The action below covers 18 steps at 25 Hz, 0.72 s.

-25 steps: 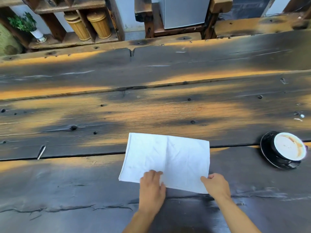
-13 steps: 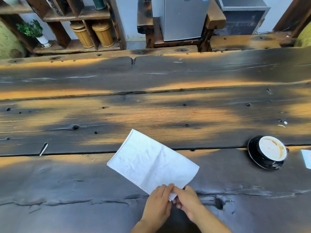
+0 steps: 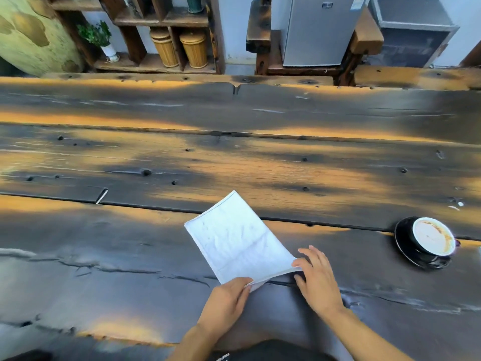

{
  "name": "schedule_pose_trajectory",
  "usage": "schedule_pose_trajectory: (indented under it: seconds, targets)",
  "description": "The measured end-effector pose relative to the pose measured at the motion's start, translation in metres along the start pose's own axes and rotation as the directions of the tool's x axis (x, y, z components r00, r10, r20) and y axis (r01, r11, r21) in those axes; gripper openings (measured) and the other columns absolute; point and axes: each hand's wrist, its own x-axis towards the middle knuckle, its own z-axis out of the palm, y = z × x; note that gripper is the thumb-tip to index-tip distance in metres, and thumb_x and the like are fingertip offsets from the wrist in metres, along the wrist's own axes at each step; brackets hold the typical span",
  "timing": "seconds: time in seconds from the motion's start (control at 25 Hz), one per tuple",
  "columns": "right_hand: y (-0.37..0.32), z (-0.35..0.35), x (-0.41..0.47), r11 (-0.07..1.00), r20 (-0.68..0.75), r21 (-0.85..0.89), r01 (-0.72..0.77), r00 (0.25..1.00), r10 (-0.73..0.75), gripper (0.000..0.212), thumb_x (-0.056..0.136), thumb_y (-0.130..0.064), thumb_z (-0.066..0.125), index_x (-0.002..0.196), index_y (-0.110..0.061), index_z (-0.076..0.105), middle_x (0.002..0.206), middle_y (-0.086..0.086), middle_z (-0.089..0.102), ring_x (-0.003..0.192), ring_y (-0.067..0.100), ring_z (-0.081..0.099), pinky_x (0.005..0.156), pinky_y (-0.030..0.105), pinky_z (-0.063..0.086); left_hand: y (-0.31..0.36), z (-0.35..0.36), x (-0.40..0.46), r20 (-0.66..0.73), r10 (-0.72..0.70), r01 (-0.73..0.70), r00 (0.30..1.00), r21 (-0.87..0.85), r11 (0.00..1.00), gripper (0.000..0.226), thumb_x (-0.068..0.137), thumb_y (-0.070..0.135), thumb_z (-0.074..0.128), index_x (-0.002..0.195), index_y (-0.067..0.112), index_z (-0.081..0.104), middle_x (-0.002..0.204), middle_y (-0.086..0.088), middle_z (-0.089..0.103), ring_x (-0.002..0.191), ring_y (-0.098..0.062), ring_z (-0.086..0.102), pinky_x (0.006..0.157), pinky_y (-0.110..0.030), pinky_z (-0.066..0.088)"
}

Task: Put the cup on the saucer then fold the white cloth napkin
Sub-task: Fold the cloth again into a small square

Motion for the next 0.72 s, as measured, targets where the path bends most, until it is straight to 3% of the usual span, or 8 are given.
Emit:
schedule_pose_trajectory:
  seconds: [0.12, 0.24, 0.36, 0.48, 0.6, 0.72]
  targets:
    - [0.006, -0.023, 0.008, 0.983, 0.032, 0.176, 0.045, 0.998, -0.051, 0.023, 0.079, -0.009, 0.079, 0.085, -0.027, 0.067, 0.099, -0.011, 0.07, 0.108, 0.02, 0.066, 0.088, 0.03, 0.051, 0.0, -0.013, -0.017, -0.053, -0.107, 0.107, 0.993, 0.001, 0.994, 0.024, 0.103, 0.04, 0.048, 0.112, 0.026, 0.064, 0.089, 0.008, 0.071, 0.085, -0.016, 0.063, 0.067, -0.023, 0.04]
    - [0.002, -0.043, 0.001, 0.931, 0.179, 0.365, 0.012, 0.98, -0.083, 0.016, 0.083, -0.018, 0.079, 0.088, -0.032, 0.072, 0.098, -0.02, 0.073, 0.096, 0.005, 0.067, 0.086, 0.024, 0.049, 0.002, -0.022, -0.032, -0.106, -0.219, 0.213, 0.97, -0.064, 0.975, 0.016, 0.102, 0.037, 0.052, 0.099, 0.026, 0.063, 0.075, 0.022, 0.057, 0.073, -0.002, 0.057, 0.064, -0.013, 0.036]
    - [-0.004, -0.059, -0.009, 0.878, 0.345, 0.463, -0.12, 0.937, -0.053, 0.002, 0.086, -0.026, 0.078, 0.084, -0.026, 0.077, 0.091, -0.011, 0.075, 0.082, 0.003, 0.064, 0.082, 0.018, 0.045, 0.006, -0.026, -0.051, -0.1, -0.282, 0.271, 0.954, -0.113, 0.956, 0.018, 0.103, 0.035, 0.053, 0.093, 0.023, 0.063, 0.081, 0.019, 0.06, 0.076, 0.009, 0.054, 0.069, -0.009, 0.038]
    - [-0.005, -0.061, -0.013, 0.844, 0.427, 0.506, -0.181, 0.902, -0.062, 0.012, 0.087, -0.03, 0.075, 0.075, -0.027, 0.072, 0.078, 0.002, 0.07, 0.068, 0.004, 0.055, 0.069, 0.025, 0.044, 0.009, -0.027, -0.067, -0.043, -0.336, 0.318, 0.941, -0.227, 0.92, 0.016, 0.101, 0.035, 0.057, 0.089, 0.027, 0.064, 0.082, 0.012, 0.065, 0.079, 0.0, 0.059, 0.069, -0.015, 0.042]
    - [-0.008, -0.058, -0.009, 0.784, 0.461, 0.572, -0.24, 0.885, -0.065, 0.013, 0.091, -0.03, 0.072, 0.078, -0.027, 0.072, 0.076, 0.006, 0.07, 0.068, 0.008, 0.056, 0.067, 0.027, 0.044, 0.006, -0.027, -0.068, 0.021, -0.492, 0.443, 0.87, -0.473, 0.762, 0.019, 0.096, 0.039, 0.065, 0.086, 0.023, 0.071, 0.07, 0.005, 0.061, 0.066, -0.009, 0.052, 0.064, -0.027, 0.04]
    - [-0.013, -0.054, 0.001, 0.707, 0.443, 0.633, -0.315, 0.897, 0.003, 0.01, 0.094, -0.025, 0.069, 0.087, -0.02, 0.073, 0.084, 0.004, 0.076, 0.074, 0.011, 0.065, 0.066, 0.026, 0.048, 0.006, -0.029, -0.047, 0.035, -0.598, 0.484, 0.801, -0.624, 0.613, 0.019, 0.094, 0.027, 0.069, 0.08, 0.015, 0.071, 0.067, 0.005, 0.065, 0.065, -0.008, 0.056, 0.062, -0.024, 0.043]
